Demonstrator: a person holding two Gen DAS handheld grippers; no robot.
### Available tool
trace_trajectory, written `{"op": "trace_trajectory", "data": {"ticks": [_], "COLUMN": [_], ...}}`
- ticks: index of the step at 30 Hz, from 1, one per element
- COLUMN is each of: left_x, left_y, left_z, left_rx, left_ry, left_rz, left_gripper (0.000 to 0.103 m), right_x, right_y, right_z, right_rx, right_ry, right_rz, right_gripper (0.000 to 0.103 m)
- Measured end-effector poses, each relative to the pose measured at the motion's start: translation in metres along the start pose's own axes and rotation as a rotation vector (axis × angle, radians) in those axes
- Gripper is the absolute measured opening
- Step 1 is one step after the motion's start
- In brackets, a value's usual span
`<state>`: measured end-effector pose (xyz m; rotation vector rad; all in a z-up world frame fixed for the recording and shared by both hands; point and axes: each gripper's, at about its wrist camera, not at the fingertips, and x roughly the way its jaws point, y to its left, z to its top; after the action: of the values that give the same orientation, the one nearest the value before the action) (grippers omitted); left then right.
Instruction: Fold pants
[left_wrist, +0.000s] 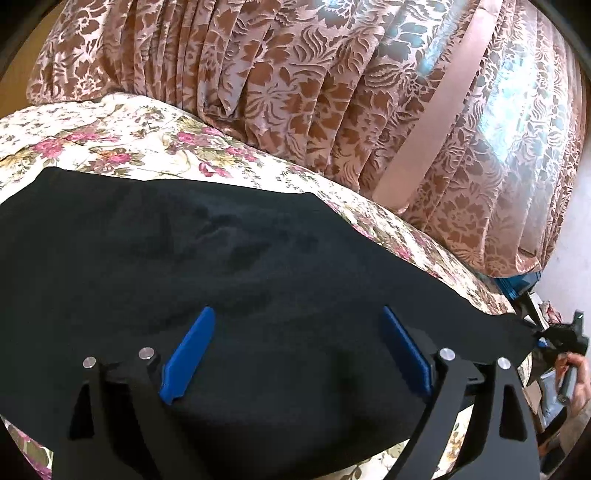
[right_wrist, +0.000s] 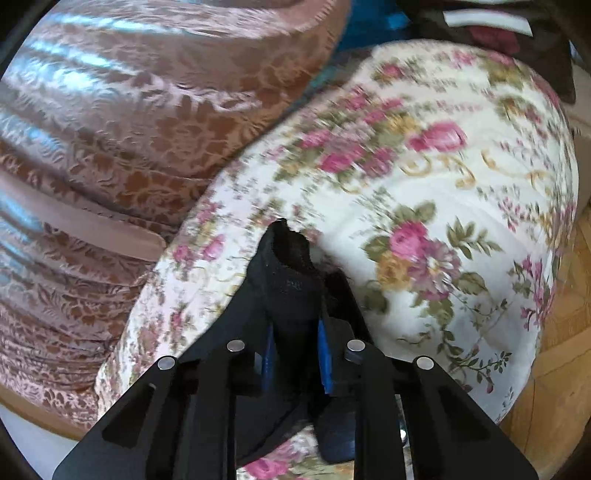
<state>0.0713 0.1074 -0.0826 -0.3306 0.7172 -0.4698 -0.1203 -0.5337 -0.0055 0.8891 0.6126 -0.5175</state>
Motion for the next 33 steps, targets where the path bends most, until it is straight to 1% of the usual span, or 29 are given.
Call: {"op": "trace_trajectory", "data": {"ticks": [4,7,13,18,25,29,33], "left_x": [-0.003,-0.008,-0.015,-0.018,-0.021,-0.023,-0.026], "left_y": [-0.003,-0.002,0.000,-0.001,-0.006,-0.006,-0.005], "left_z": [-0.004,-0.005,-0.009,-0.013,-0.015,-0.016,-0.015], "left_rx": [0.006,-0.008,-0.037,-0.035,-0.041,-0.050,-0.066], "left_ry": [-0.014,-0.028,-0.048,-0.051,-0.045,-0.041,-0.039], "left_rz": [0.015,0.019,0.020,0.016,-0.001,-0.008,-0.012], "left_gripper": [0.092,0.093,0.094,0.094,0.094,0.094,0.094], "right_x": [-0.022,-0.035,-0.058,-0.071,-0.073,-0.058,-0.036], "right_y": [0.042,0.073,0.133,0.177,0.242,0.276,0.301], "right_z": [-0.001,-0.005,-0.020,-0.039,-0.087,-0.120,-0.156], "right_rx": [-0.093,-0.152,-0.264,-0.346,-0.491,-0.564,-0.631], "right_ry": [-0.051,-0.075,-0.111,-0.110,-0.073,-0.014,0.055], "right_rz": [0.021,0.048,0.138,0.223,0.344,0.397,0.425], "right_gripper": [0.018,0.018,0.018,0.018,0.018,0.018,0.018]}}
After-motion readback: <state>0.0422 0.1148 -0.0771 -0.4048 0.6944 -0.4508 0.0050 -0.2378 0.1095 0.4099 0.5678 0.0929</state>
